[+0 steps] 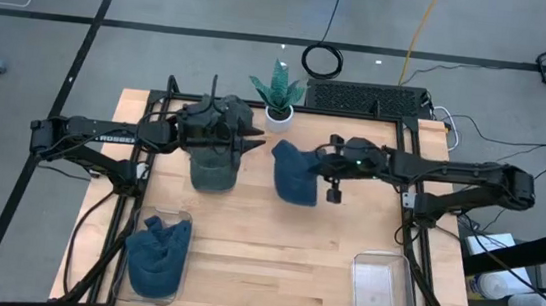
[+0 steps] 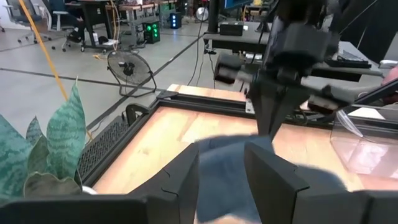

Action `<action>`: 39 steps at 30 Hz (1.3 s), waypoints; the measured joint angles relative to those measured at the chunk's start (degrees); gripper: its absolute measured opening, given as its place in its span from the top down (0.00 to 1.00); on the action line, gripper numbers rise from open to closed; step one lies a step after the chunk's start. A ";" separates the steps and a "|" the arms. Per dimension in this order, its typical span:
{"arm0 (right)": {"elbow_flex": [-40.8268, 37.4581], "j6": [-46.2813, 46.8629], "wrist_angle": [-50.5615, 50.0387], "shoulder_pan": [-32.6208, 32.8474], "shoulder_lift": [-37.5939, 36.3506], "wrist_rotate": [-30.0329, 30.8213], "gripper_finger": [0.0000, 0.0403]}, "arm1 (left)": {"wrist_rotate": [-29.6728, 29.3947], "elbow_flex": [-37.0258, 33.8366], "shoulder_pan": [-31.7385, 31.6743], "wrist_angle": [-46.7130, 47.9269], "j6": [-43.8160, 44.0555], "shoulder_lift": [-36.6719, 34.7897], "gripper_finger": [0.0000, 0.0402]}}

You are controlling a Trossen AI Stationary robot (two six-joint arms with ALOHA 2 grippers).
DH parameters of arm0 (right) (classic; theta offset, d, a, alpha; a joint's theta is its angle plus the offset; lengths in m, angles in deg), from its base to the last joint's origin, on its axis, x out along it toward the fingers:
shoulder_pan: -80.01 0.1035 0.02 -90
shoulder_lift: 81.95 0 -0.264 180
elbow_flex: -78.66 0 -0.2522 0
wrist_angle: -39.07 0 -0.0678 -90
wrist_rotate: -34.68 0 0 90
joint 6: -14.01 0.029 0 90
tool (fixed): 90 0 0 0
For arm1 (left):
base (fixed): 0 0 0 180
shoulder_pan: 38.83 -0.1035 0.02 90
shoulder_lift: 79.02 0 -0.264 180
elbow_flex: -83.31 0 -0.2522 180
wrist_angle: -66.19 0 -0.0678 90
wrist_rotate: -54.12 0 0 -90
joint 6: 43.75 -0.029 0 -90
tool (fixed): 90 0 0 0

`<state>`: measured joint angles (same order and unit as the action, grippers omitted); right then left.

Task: Pick & Place hat
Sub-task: Put the blue cap into the left transparent bin

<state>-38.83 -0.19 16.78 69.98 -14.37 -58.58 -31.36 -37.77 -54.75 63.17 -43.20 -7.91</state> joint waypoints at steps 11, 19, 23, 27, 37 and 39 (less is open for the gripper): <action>-6.32 -0.11 4.53 0.00 -12.89 0.13 1.00 | -0.06 0.00 -0.09 0.19 0.95 0.00 0.66; -10.32 -0.42 7.09 0.00 -20.58 0.22 1.00 | -0.08 0.00 -0.11 0.20 0.32 0.00 0.66; -11.37 -1.05 7.45 0.00 -23.16 0.22 1.00 | -0.10 0.00 -0.13 0.20 0.91 0.00 0.66; -11.40 -1.99 8.17 0.00 -23.74 0.20 1.00 | -0.12 0.00 -0.13 0.21 0.73 0.00 0.66; -11.40 -5.90 9.36 0.00 -21.79 0.37 1.00 | -0.19 0.00 -0.13 0.18 0.71 0.00 0.66; -11.40 -6.03 10.69 0.00 -20.79 0.15 1.00 | -0.19 0.00 -0.13 0.41 -0.39 0.00 0.66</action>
<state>-50.23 -6.22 27.47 69.98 -35.16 -58.43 -31.55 -37.77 -54.88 63.58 -43.60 -7.91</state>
